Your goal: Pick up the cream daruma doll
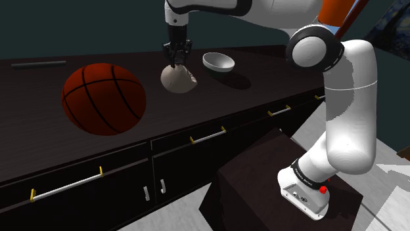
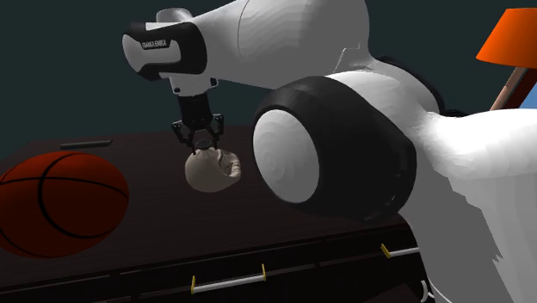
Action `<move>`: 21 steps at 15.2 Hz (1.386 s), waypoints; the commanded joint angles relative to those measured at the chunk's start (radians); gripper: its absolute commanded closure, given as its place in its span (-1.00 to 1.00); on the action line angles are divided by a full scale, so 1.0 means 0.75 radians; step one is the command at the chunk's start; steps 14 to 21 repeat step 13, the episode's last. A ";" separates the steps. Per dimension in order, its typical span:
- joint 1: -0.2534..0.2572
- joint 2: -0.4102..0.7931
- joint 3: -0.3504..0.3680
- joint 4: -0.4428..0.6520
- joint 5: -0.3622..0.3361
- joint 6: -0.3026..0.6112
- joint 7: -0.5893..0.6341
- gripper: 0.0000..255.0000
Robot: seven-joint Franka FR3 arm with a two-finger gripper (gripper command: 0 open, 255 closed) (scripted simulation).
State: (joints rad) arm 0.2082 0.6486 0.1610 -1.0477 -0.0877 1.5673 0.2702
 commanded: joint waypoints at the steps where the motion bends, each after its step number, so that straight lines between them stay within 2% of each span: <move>1: 0.005 0.005 0.000 0.049 -0.001 -0.041 0.001 1.00; 7: 0.021 0.055 -0.002 0.242 -0.006 -0.184 -0.002 1.00; 11: 0.040 0.128 -0.006 0.444 -0.013 -0.311 -0.007 1.00; 21: 0.041 0.132 -0.007 0.454 -0.013 -0.317 -0.007 1.00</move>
